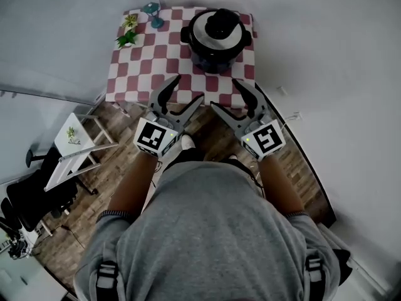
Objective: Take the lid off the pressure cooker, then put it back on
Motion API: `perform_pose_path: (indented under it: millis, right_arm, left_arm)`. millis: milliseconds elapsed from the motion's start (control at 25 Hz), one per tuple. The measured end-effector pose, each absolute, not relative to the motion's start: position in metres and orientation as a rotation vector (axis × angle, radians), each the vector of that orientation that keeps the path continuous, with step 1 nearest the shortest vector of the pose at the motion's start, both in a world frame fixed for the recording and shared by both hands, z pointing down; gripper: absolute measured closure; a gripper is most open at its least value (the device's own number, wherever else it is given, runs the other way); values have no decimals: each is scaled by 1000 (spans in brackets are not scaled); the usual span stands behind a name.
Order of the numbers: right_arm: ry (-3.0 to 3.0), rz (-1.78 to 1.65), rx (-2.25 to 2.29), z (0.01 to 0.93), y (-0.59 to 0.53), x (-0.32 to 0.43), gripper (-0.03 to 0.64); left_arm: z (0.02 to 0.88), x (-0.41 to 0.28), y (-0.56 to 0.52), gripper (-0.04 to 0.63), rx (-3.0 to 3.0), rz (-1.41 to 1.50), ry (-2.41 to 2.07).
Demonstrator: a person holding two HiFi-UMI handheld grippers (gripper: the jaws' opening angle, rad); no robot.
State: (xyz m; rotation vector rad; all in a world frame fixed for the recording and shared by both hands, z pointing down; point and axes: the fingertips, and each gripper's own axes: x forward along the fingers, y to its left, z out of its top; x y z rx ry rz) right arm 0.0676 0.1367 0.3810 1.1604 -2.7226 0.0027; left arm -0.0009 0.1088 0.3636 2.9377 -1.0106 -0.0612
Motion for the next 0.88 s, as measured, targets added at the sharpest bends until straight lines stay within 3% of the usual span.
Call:
perform_pose_path:
  millis: [400,880]
  right_arm:
    - [-2647,48,1258,392,89,61,282]
    - [-2648,52,1251,399,-4,102,273]
  left_arm:
    - [373,-10,57,275,2951,-65,-886]
    - [383,32,-32,275,2977,21,-861]
